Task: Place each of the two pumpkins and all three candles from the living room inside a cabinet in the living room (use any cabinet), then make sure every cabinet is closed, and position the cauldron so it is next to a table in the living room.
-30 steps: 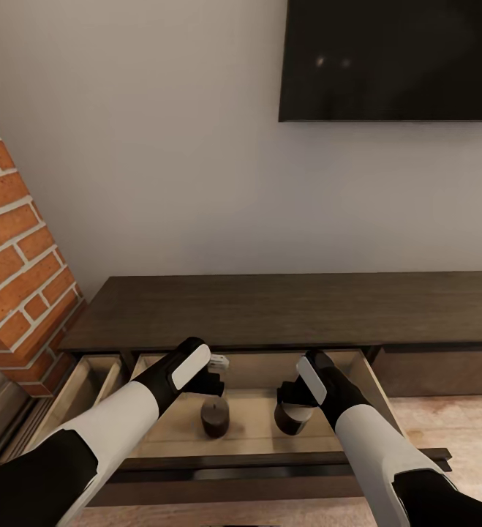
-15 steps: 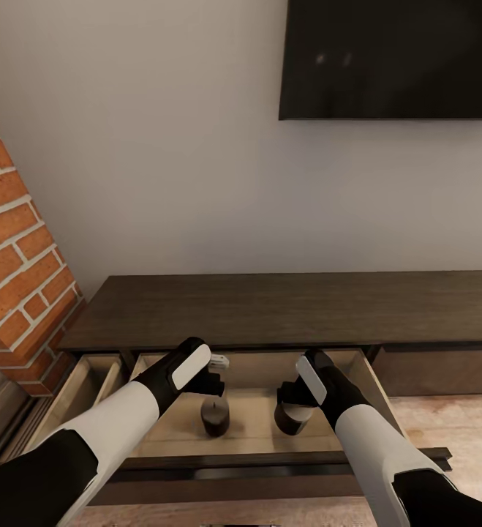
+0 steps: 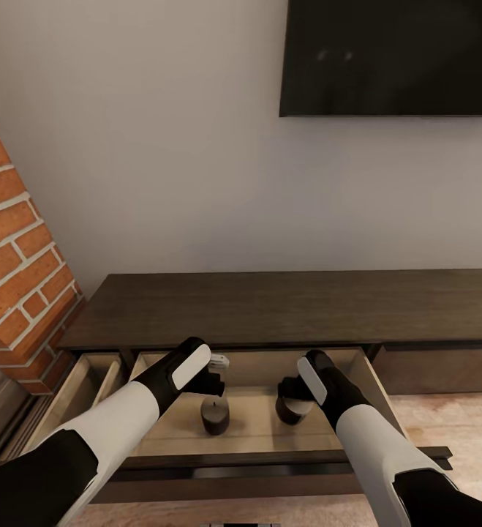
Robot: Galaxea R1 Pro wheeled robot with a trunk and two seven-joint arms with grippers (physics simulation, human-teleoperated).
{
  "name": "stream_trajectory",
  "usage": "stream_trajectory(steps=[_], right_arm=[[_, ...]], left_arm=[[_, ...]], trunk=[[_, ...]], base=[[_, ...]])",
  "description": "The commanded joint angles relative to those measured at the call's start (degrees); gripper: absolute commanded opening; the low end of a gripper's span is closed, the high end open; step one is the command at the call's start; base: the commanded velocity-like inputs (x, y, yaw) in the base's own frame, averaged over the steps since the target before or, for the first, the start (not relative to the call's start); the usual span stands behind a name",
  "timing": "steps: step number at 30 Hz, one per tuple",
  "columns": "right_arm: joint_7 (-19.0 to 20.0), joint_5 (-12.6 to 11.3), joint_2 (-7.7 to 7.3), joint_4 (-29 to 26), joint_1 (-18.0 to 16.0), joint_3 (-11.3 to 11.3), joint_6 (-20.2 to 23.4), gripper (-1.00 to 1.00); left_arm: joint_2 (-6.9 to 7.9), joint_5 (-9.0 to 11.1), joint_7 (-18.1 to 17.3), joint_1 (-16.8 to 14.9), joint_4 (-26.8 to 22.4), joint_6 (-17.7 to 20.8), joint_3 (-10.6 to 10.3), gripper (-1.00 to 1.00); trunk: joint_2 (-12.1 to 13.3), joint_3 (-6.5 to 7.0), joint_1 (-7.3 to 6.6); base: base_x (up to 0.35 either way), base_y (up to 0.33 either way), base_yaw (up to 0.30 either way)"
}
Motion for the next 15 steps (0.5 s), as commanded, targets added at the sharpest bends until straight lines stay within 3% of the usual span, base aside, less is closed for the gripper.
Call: stream_trajectory(steps=[1,7,15], right_arm=[[-0.6,-0.7,-0.07,0.0,0.0,0.7,-0.4,-1.0],[-0.6,-0.7,-0.13,0.0,0.0,1.6,-1.3,-1.0],[-0.6,-0.6,-0.21,0.9,0.0,2.0,-2.7,-1.0]], left_arm=[[0.04,0.6,0.5,-0.1,-0.1,0.0,-0.3,1.0],[-0.02,0.6,0.5,-0.1,-0.1,0.0,-0.3,1.0],[-0.03,0.6,0.5,-0.1,-0.1,0.0,-0.3,1.0]], trunk=[[0.0,-0.05,-0.01],[0.0,-0.05,-0.01],[-0.1,-1.38,0.14]], base=[[0.0,0.0,0.0],[0.0,0.0,0.0],[0.0,0.0,0.0]])
